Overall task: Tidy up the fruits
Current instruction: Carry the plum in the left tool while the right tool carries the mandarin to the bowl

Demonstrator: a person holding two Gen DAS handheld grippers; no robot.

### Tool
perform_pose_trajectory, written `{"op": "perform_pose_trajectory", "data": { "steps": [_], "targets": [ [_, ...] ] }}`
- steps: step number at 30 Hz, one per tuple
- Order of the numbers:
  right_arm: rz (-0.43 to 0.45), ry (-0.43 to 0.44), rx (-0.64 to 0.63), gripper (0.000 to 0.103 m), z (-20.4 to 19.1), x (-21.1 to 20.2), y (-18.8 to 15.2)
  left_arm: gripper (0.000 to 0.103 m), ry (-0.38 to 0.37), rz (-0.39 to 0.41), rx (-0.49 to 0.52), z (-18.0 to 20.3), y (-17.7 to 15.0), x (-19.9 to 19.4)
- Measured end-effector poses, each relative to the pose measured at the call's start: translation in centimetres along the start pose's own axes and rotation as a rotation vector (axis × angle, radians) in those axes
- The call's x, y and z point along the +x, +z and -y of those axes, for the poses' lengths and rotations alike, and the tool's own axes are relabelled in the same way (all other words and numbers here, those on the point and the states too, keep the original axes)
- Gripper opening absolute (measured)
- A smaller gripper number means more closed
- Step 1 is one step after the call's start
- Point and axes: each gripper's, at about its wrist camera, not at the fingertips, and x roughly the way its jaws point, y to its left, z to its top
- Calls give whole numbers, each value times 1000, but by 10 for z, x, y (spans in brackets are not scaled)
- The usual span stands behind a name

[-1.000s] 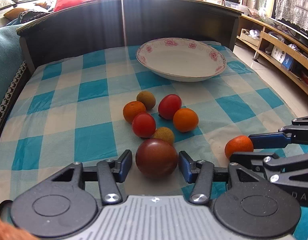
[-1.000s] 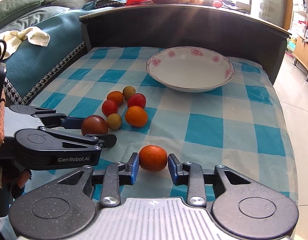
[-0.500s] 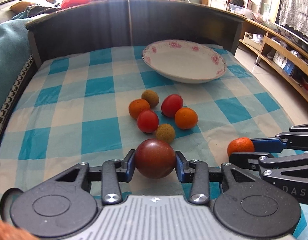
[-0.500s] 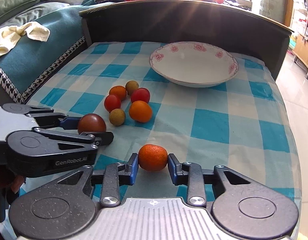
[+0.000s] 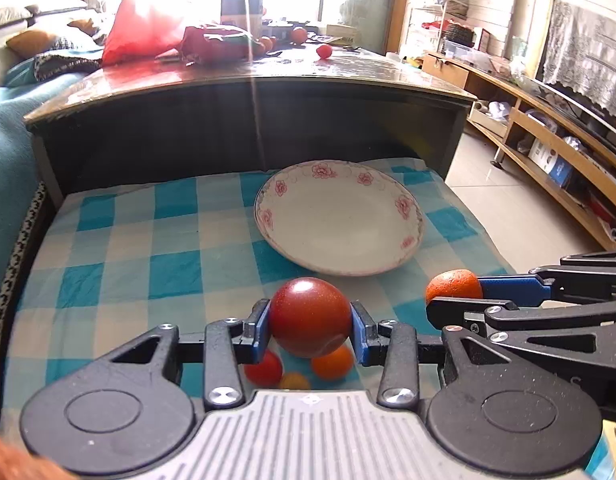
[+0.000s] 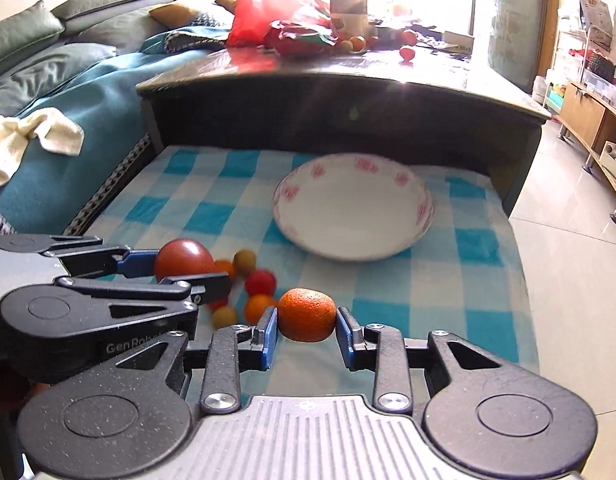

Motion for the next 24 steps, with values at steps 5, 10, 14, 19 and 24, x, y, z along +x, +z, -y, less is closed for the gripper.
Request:
{"op": "perform_pose_trajectory", "data": {
  "steps": [5,10,14,19,24],
  "targets": [
    [12,-23,7,26,13,21,20,48,5,-9,16,1,20,28],
    [11,-28,41,26,27,47,32,48,16,-23,31,-1,32,54],
    [9,-44,34,26,33,67,37,48,13,-32,36,-2,37,70],
    [14,-61,38,26,42,82,40,48,9,-38,41,-3,39,84],
    [13,-69,26,27,45,95,42,48,24,-26,76,1,37,90]
  ]
}}
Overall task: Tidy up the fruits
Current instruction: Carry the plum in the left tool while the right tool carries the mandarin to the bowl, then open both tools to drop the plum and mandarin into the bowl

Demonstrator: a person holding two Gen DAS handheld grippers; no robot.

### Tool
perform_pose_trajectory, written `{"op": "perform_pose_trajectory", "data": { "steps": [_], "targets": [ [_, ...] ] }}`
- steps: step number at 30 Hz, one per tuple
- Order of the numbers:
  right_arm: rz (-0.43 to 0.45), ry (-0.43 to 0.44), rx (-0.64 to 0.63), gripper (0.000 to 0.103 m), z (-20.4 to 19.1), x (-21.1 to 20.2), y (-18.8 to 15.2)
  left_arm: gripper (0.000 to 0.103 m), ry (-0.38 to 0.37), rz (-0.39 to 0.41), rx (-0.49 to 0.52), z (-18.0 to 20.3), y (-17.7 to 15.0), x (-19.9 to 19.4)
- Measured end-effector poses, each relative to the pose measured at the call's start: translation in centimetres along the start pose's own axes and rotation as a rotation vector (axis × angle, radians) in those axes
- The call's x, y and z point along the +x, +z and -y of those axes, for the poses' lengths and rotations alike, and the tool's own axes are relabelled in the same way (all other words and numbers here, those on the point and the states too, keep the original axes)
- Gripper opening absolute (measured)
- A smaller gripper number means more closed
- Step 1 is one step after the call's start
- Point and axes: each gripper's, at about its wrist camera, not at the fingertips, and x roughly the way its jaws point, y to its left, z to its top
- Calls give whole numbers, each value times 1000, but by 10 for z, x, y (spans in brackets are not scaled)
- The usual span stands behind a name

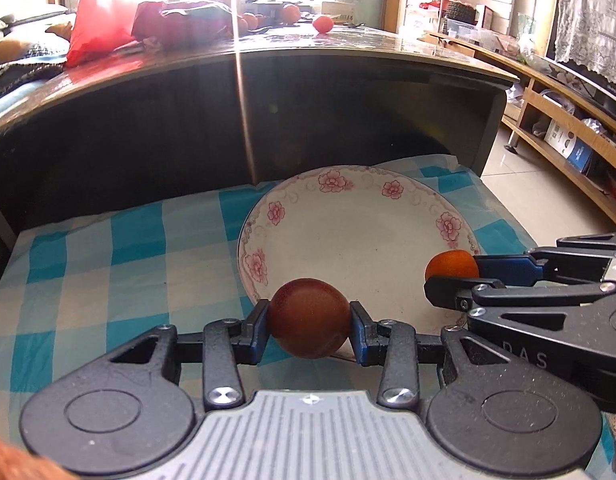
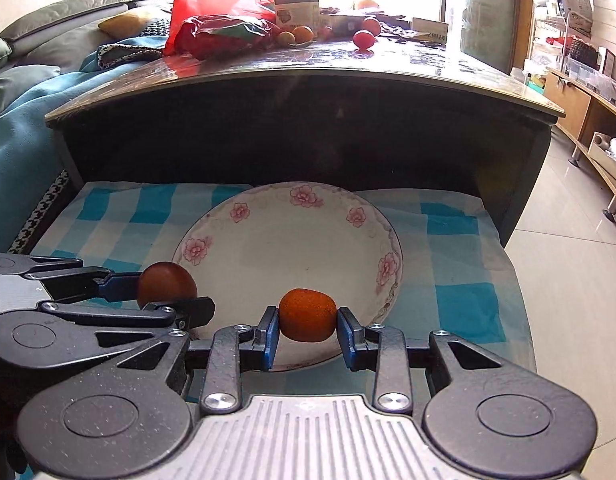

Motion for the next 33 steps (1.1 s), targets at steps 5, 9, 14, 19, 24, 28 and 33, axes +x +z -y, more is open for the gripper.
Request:
{"op": "perform_pose_trajectory", "data": {
  "steps": [5,9,14,19,24,28,33],
  "targets": [
    [3,-12,2,28,4,6,2,48,17,15,16,1,2,4],
    [4,-24,-20,29,2,11,2,48,25,23,19,1,2,5],
    [10,-35,-24,30,1,11,3,49,20,27,15,0,2,5],
    [2,-43,-24,30,3,13,3,50,12,30,12,1,3,6],
    [8,-47,-19,31,6,12,4,51,15,40,10,-1,4,4],
    [26,-45,-11,38,8,9,6,52,18,54,1,-4,7,-1],
    [42,-28,1,39,10,3,9,53,24,67,-11,-8,9,-8]
  ]
}}
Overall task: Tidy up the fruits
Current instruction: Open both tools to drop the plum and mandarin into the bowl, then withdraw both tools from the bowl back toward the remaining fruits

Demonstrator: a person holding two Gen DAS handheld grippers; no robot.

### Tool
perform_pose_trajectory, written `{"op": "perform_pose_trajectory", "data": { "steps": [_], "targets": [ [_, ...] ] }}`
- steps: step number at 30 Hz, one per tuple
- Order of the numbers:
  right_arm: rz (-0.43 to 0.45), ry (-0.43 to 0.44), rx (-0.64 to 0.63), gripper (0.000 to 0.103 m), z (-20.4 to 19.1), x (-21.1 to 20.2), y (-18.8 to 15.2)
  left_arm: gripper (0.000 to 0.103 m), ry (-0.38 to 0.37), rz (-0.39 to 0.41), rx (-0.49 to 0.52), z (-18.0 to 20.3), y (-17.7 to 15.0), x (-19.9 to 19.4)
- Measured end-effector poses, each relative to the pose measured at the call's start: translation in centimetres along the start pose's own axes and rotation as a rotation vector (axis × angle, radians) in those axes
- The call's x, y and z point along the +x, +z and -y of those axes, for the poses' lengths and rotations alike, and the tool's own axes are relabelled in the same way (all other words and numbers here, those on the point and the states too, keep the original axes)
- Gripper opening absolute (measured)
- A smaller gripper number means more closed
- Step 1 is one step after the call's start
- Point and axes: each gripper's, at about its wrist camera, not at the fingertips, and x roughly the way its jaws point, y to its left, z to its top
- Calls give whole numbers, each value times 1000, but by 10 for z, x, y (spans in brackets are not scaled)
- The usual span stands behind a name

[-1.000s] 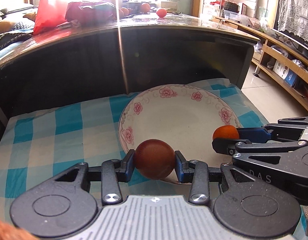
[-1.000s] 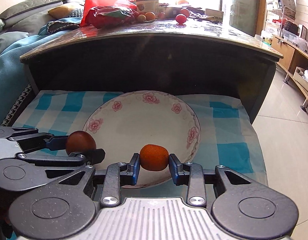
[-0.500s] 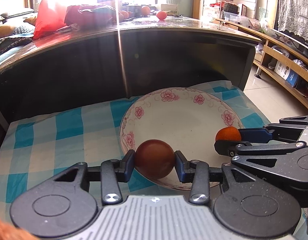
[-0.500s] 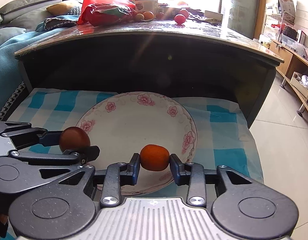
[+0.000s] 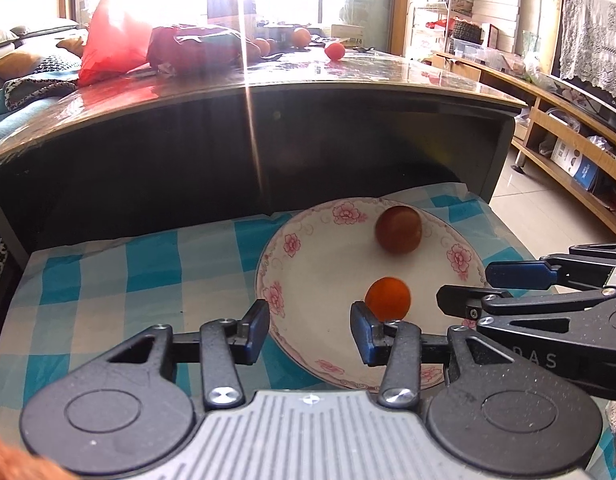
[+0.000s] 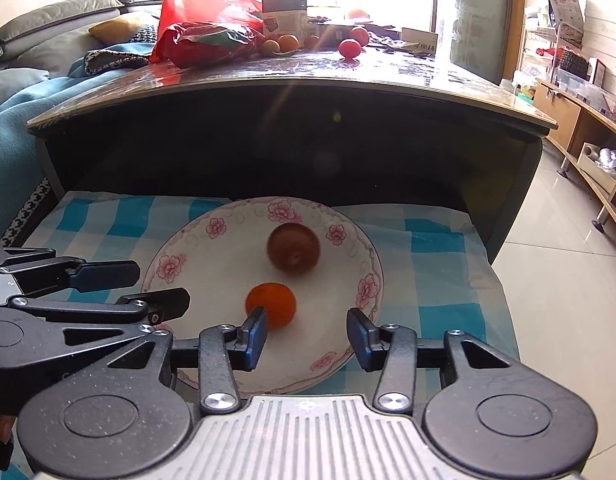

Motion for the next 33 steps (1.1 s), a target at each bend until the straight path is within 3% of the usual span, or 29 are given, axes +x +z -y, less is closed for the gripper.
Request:
{"op": "perform_pose_trajectory", "data": {
  "steps": [8,18,21,33],
  "targets": [
    [18,15,-1,39,1,-13,0,53,23,-7,10,-6,-4,-19],
    [-12,150,-84,41,-25,-46,-22,55,25,-45,8,-16,-28,-61],
    [-38,188,-131,42,-35,-54,-33,59,16,-66,18,-19,-40,-74],
    [-132,280,-285,44,-70,-44,-58,60,-71,-160,81,-22,-97,-104]
  ]
}}
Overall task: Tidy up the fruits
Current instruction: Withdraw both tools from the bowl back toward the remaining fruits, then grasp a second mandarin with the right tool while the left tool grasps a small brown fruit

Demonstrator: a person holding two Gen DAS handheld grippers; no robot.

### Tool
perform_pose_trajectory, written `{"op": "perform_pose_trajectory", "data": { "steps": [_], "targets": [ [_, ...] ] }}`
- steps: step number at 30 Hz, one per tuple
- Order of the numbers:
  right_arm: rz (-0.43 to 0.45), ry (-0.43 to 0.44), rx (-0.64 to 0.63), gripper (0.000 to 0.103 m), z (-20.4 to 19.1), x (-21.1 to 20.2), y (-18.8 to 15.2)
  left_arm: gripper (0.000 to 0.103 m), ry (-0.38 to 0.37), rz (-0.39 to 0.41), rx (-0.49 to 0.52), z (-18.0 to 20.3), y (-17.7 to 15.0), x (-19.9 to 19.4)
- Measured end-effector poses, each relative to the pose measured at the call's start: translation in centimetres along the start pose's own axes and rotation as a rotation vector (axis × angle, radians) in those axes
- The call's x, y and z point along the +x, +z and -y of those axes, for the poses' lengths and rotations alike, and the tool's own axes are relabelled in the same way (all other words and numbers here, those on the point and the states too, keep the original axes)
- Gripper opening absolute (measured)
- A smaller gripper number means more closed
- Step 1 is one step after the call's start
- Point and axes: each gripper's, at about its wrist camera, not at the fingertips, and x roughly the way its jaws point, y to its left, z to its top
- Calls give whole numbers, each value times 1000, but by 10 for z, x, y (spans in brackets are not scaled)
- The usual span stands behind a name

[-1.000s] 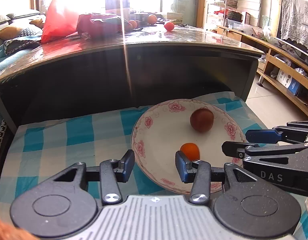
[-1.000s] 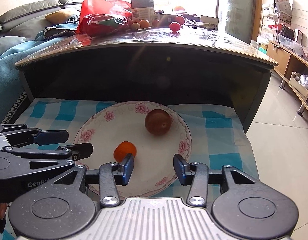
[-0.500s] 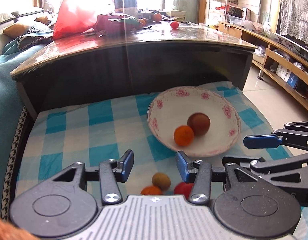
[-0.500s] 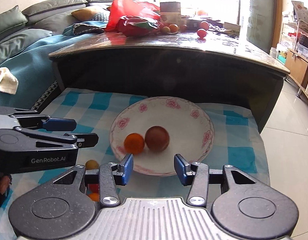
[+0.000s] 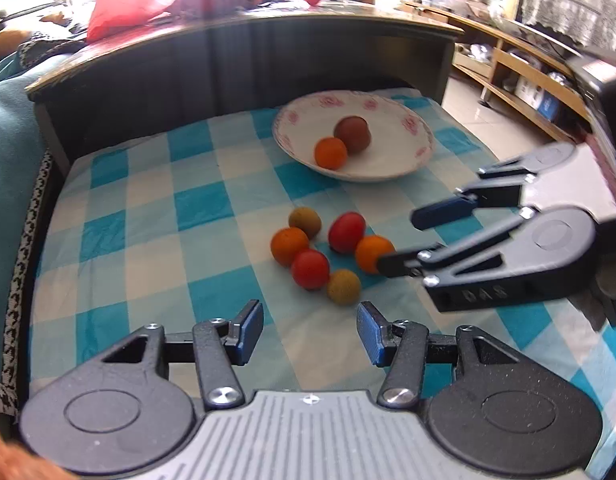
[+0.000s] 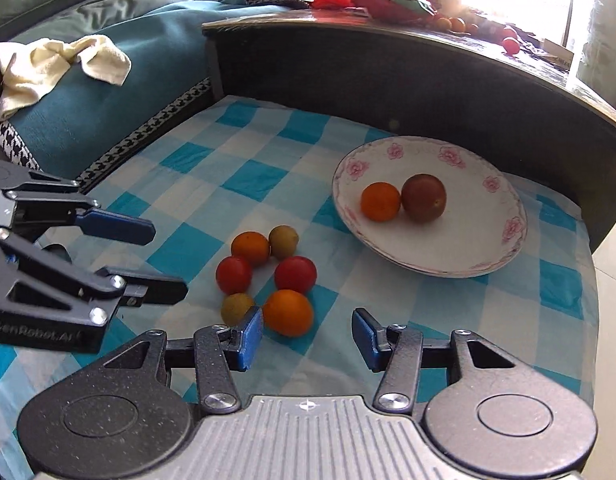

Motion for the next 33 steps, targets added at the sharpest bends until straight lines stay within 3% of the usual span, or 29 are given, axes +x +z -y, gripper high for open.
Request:
{"op": "perform_pose_trajectory", "data": {
  "steps": [8,9,10,12,24,27,29,33],
  "targets": [
    [-41,5,-19,43,-6,26,4,59,-45,-22,15,4,-2,21],
    [-48,12,-14,40,-4,28,5,59,-50,-23,13,5,-1,24],
    [-58,19,-5,31,-2,30,5,59,-54,-23,10,6,-1,26],
    [-72,40,20,26,0,32,6,59,-59,-27,4,8,0,31],
    [-85,43,113,26,26,9,-10,57,-14,-5,-1,15,6,57],
    [-88,44,117,26,28,6,-13,51,-6,0,10,19,9,60],
    [-91,38,119,26,29,5,-14,40,-13,3,8,22,9,60],
    [-86,29,121,26,31,1,-14,34,-8,9,31,27,9,58]
  ]
}}
